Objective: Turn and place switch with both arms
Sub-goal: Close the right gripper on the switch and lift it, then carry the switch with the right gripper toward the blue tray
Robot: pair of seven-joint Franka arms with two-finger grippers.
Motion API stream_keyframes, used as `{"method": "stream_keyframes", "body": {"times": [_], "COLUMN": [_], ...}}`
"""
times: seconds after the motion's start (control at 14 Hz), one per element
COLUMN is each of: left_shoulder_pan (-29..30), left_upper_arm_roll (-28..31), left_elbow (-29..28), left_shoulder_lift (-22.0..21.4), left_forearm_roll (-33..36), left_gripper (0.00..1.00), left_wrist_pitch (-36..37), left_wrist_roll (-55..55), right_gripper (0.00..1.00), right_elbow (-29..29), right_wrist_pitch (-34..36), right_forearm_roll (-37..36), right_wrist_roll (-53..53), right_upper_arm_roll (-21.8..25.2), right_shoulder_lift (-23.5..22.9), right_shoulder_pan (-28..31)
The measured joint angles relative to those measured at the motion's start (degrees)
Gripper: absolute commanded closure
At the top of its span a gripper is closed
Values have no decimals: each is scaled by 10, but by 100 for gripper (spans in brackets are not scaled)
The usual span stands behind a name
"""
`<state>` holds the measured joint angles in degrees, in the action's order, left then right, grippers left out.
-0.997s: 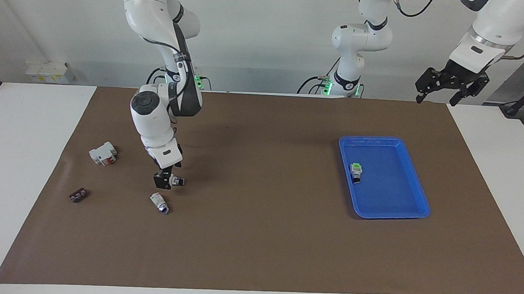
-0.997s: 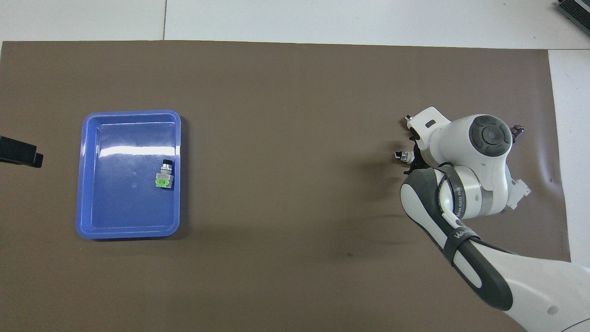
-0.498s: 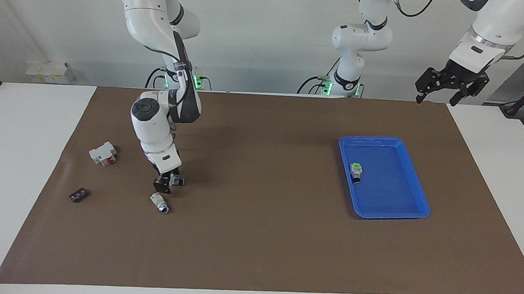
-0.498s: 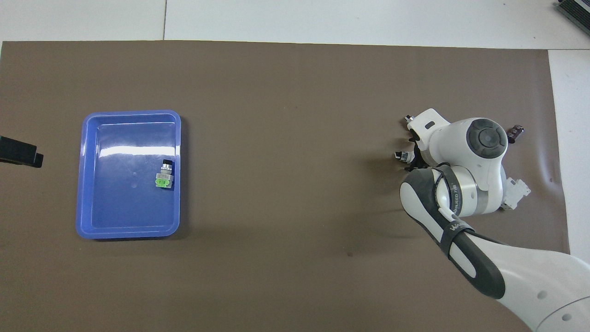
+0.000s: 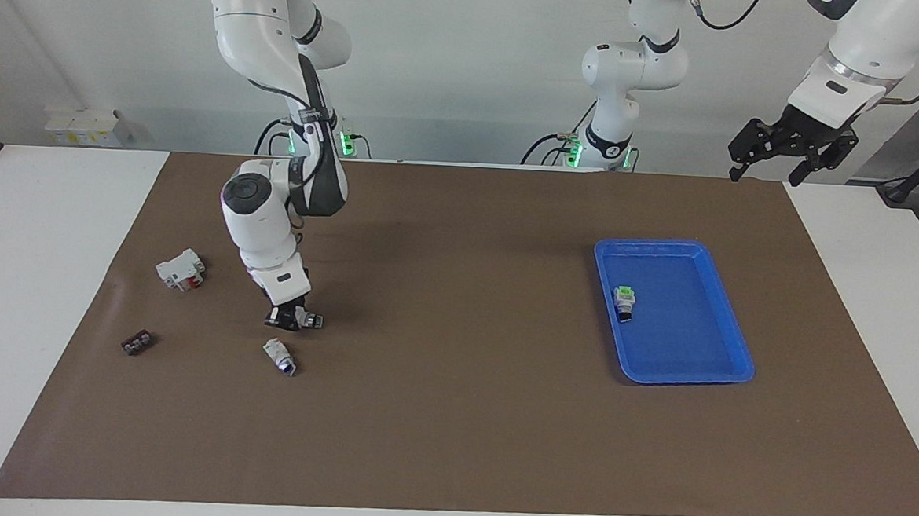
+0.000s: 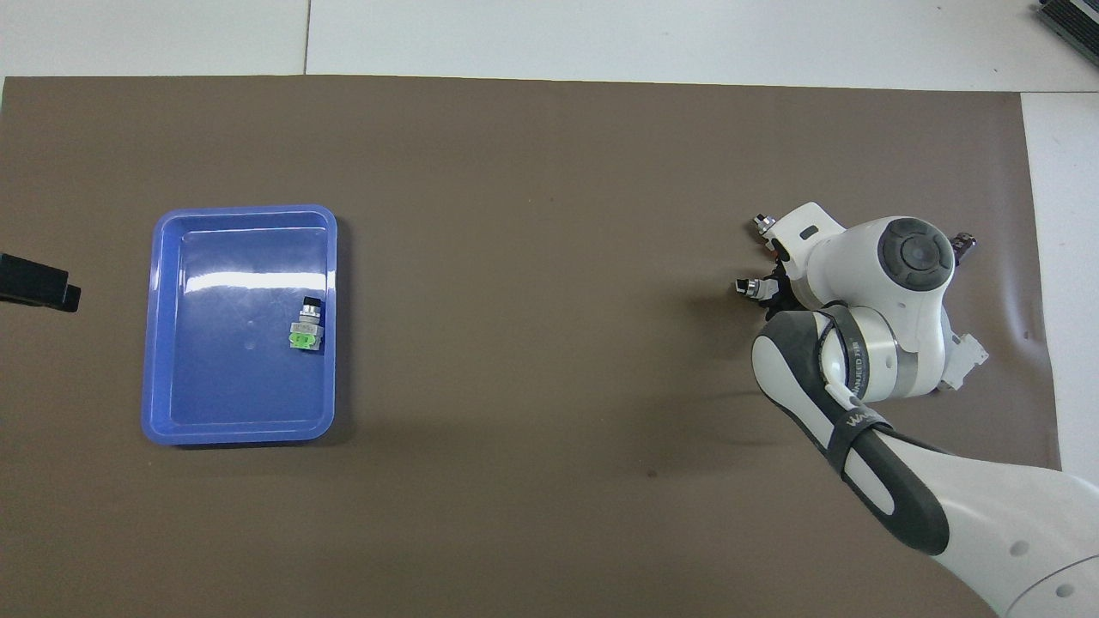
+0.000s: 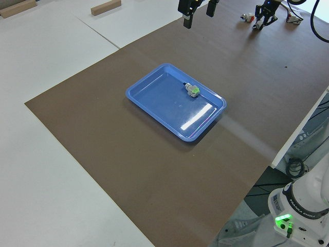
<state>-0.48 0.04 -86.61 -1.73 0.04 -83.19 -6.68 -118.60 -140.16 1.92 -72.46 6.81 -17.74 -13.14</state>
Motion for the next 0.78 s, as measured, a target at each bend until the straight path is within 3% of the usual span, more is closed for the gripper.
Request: {"method": "stream_keyframes", "body": {"times": [0.36,0.78], "left_shoulder_pan": [0,0], "left_upper_arm_roll": [0,0], "left_elbow": [0,0], "left_shoulder_lift": [0,0], "left_forearm_roll": [0,0], "left_gripper": [0,0], "left_wrist_pitch": [0,0], "left_wrist_roll": [0,0], "right_gripper": [100,100], "right_elbow": [35,107], "right_wrist_pitch": [56,68], "right_forearm_roll": [25,225], "right_wrist_roll": [-2,-10], "right_upper_arm_roll": [-40,-139], "right_shoulder_lift": [17,23], "right_shoulder_pan": [-13,-18]}}
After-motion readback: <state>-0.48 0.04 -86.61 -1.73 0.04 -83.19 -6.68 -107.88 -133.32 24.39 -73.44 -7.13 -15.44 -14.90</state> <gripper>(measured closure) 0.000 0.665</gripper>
